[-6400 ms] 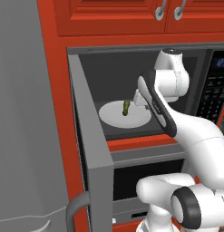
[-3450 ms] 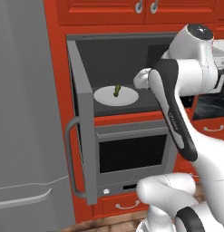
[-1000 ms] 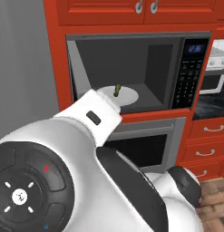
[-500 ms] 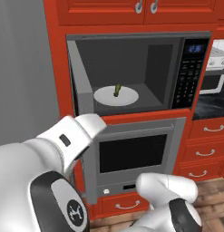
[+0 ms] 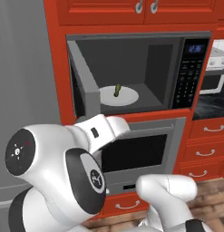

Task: Close the microwave door.

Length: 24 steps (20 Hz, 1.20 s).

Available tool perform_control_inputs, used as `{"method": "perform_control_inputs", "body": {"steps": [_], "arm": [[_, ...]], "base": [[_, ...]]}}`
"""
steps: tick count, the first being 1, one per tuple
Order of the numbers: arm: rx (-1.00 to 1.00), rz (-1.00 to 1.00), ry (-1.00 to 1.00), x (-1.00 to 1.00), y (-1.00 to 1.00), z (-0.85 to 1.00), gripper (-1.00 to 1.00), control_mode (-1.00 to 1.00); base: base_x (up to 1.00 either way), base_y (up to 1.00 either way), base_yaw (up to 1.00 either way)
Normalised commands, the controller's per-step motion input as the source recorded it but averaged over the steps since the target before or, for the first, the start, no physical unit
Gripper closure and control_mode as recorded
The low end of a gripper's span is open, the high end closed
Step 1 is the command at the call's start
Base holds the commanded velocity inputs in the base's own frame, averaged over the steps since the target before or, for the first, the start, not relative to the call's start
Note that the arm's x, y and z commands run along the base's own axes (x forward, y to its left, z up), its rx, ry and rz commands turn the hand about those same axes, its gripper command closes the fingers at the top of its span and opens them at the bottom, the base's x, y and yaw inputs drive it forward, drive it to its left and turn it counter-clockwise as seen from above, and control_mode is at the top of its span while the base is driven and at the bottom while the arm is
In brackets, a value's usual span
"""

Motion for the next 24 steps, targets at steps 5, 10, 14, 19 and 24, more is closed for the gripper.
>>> {"method": "perform_control_inputs", "body": {"steps": [5, 10, 14, 19, 24], "arm": [[0.08, -0.29, 0.00, 0.15, -0.87, -0.17, -1.00, -1.00], [0.07, -0.37, -0.03, 0.08, -1.00, -0.15, -1.00, -1.00], [0.08, -0.36, -0.04, 0.17, -1.00, -0.12, -1.00, -1.00], [0.12, -0.33, -0.02, 0.35, -1.00, -0.16, -1.00, -1.00], [0.15, -0.29, 0.00, 0.61, -1.00, -0.22, -1.00, -1.00]], "base": [[0.00, 0.00, 0.00], [0.00, 0.00, 0.00], [0.00, 0.00, 0.00], [0.00, 0.00, 0.00], [0.00, 0.00, 0.00]]}}
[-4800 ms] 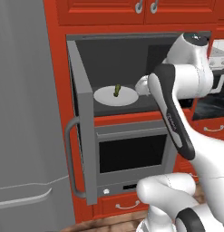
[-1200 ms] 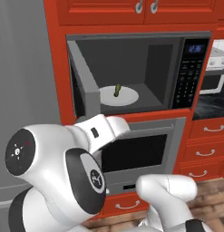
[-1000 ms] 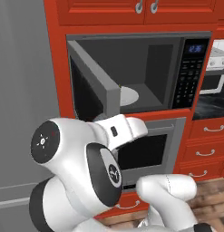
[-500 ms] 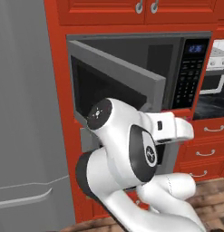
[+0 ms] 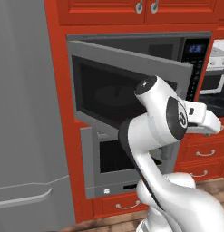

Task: Close the microwave door.

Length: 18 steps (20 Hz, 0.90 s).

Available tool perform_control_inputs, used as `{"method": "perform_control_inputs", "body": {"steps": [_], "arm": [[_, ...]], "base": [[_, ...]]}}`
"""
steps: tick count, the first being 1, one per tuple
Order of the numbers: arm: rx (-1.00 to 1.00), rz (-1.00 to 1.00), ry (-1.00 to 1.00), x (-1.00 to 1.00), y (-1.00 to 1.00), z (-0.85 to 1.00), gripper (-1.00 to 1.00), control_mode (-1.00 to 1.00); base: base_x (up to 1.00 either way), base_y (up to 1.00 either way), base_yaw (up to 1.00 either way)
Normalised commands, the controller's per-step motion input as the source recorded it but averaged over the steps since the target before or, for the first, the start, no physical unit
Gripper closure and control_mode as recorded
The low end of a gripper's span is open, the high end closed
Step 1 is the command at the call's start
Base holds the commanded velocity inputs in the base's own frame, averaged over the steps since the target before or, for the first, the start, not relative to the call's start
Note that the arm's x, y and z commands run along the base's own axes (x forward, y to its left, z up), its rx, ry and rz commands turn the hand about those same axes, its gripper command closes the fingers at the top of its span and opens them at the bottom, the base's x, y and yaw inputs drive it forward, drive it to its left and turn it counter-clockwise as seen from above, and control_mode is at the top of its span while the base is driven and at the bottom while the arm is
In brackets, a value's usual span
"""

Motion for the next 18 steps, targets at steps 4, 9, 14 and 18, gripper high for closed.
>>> {"method": "perform_control_inputs", "body": {"steps": [4, 9, 14, 18], "arm": [[0.13, -0.26, 0.00, 0.92, -1.00, -0.35, -1.00, -1.00], [0.02, -0.22, 0.00, 1.00, -0.90, -0.39, -1.00, -1.00], [0.00, -0.23, -0.01, 1.00, -0.62, -0.39, -1.00, -1.00], [0.01, -0.17, -0.02, 1.00, -0.42, -0.20, -1.00, -1.00]], "base": [[0.00, 0.00, 0.00], [0.00, 0.00, 0.00], [0.00, 0.00, 0.00], [0.00, 0.00, 0.00]]}}
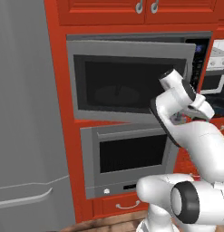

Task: Close the microwave door.

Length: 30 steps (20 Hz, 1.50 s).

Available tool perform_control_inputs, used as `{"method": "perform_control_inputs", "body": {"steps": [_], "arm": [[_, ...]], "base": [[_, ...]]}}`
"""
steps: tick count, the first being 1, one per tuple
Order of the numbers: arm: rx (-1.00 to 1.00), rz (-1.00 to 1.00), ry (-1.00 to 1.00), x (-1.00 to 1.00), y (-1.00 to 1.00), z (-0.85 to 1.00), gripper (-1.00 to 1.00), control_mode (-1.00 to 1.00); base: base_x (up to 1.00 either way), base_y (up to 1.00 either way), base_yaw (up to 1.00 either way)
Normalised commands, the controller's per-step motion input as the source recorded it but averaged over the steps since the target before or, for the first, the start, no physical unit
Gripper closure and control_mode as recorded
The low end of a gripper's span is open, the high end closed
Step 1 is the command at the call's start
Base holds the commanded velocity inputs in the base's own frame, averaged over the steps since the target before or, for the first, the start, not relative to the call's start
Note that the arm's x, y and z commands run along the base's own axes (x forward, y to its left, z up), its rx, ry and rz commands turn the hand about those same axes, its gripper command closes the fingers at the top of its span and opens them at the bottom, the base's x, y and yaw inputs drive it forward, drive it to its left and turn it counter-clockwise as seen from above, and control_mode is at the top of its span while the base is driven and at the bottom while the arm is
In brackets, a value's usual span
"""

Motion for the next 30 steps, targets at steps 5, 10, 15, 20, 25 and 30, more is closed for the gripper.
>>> {"method": "perform_control_inputs", "body": {"steps": [5, 10, 15, 20, 25, 30], "arm": [[0.00, -0.13, -0.03, 0.92, -0.19, 0.00, -1.00, -1.00], [0.08, -0.08, -0.07, 0.56, -0.12, 0.00, -1.00, -1.00], [0.10, -0.08, -0.09, 0.43, -0.21, 0.00, -1.00, -1.00], [0.08, -0.07, -0.08, 0.54, -0.20, -0.01, -1.00, -1.00], [0.10, -0.07, -0.07, 0.71, -0.20, -0.13, -1.00, -1.00], [0.17, -0.06, -0.08, 0.43, -0.25, -0.14, -1.00, -1.00]], "base": [[0.00, 0.00, 0.00], [0.00, 0.00, 0.00], [0.00, 0.00, 0.00], [0.00, 0.00, 0.00], [0.00, 0.00, 0.00], [0.00, 0.00, 0.00]]}}
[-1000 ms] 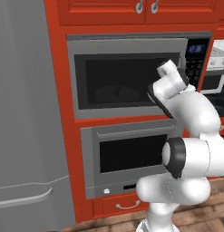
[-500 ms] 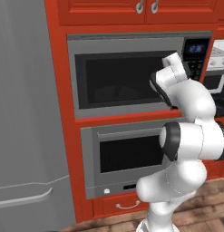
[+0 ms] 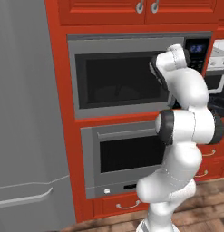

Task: Close the microwave door.

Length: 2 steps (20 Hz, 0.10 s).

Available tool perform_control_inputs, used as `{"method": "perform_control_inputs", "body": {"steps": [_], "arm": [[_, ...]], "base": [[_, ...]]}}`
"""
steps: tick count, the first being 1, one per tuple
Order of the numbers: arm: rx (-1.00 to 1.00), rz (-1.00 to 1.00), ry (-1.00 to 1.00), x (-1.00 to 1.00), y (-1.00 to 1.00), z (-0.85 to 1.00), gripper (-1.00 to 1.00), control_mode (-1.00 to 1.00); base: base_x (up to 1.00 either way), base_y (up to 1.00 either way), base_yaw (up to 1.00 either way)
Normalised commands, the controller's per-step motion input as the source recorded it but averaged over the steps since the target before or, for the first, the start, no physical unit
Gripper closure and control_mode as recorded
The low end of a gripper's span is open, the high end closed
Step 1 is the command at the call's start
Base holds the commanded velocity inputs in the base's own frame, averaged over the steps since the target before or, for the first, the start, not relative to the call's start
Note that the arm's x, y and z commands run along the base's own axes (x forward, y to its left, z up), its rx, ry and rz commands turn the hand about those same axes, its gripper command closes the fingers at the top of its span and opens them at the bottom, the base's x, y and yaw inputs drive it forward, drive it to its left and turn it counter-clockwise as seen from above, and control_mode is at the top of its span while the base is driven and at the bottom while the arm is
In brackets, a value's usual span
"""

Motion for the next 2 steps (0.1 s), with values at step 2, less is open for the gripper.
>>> {"method": "perform_control_inputs", "body": {"steps": [2], "arm": [[0.26, -0.01, -0.02, -0.51, -0.25, -0.01, -1.00, -1.00]], "base": [[0.00, 0.00, 0.00]]}}
